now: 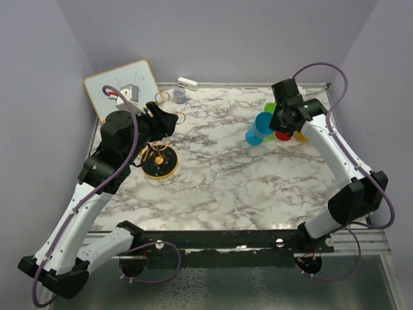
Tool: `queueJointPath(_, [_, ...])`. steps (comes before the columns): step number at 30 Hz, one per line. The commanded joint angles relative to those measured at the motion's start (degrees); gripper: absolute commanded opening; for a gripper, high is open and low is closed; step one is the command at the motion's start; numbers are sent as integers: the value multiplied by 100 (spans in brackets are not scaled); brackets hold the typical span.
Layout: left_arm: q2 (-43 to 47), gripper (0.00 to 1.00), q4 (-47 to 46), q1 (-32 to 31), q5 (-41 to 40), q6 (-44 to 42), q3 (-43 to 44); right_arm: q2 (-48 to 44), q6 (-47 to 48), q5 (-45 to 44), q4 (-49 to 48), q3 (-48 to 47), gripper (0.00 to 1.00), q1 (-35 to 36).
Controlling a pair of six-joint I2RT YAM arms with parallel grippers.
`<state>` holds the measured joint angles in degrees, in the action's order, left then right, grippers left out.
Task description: Take the wine glass off the wine glass rack
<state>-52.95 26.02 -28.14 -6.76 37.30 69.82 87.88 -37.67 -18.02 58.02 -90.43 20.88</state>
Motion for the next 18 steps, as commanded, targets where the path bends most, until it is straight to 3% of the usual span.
queueJointPath(1, [35,56,-177,-7,39,-128,-3,-41,-349,-448,573,199,1,-67])
queueJointPath(8, [14,56,-139,-7,-13,-186,-27,315,-927,-531,984,310,1,-547])
queueJointPath(18, [18,56,-112,-7,-65,-228,-105,731,-1043,-423,896,168,3,-900])
